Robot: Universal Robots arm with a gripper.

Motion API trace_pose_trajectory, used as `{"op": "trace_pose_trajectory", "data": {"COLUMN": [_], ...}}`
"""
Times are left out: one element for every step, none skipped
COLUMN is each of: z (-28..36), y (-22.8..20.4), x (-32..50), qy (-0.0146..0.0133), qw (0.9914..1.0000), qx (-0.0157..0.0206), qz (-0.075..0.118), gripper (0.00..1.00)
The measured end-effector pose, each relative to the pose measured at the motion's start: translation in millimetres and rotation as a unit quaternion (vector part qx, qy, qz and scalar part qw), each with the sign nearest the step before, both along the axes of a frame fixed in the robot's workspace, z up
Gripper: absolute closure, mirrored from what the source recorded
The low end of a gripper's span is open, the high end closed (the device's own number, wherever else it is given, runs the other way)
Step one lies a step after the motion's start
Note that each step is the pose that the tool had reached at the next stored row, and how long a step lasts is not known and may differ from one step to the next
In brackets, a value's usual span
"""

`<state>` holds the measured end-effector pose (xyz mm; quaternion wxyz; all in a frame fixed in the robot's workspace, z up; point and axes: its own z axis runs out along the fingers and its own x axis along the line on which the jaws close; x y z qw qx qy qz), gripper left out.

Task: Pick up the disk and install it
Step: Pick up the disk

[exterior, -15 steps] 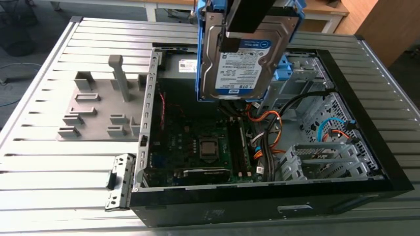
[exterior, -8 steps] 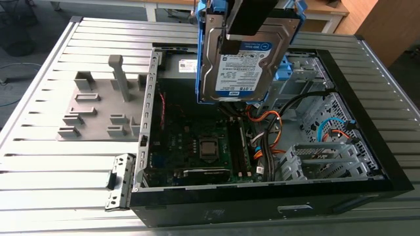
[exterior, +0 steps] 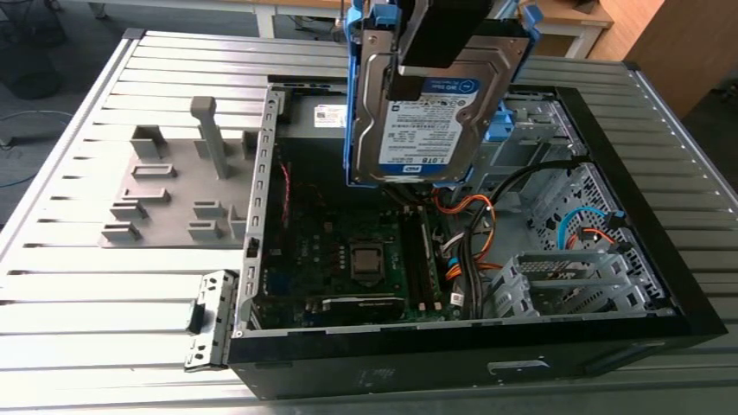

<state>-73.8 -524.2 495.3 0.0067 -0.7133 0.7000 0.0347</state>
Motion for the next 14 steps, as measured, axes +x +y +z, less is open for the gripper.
{"op": "trace_pose_trajectory", "data": {"z": [0.0,0.0,0.0,0.0,0.0,-0.1,0.0,0.0,0.0,0.0,0.0,0.0,0.0,0.0], "y": [-0.6,-1.1,-1.7,-2.3,-2.9,-3.5,-4.0,-4.5,-5.1,-5.7,-6.2,-6.8,-7.4,-8.0], "x": [0.0,0.0,0.0,0.0,0.0,0.0,0.0,0.0,0.0,0.0,0.0,0.0,0.0,0.0], "qy": [0.0,0.0,0.0,0.0,0.0,0.0,0.0,0.0,0.0,0.0,0.0,0.0,0.0,0.0], "qw": [1.0,1.0,1.0,1.0,1.0,1.0,1.0,1.0,1.0,1.0,1.0,1.0,1.0,1.0], "qx": [0.0,0.0,0.0,0.0,0.0,0.0,0.0,0.0,0.0,0.0,0.0,0.0,0.0,0.0], "qz": [0.0,0.0,0.0,0.0,0.0,0.0,0.0,0.0,0.0,0.0,0.0,0.0,0.0,0.0], "gripper": [0.64,0.64,0.64,0.64,0.64,0.64,0.64,0.64,0.64,0.64,0.64,0.64,0.64,0.64]}}
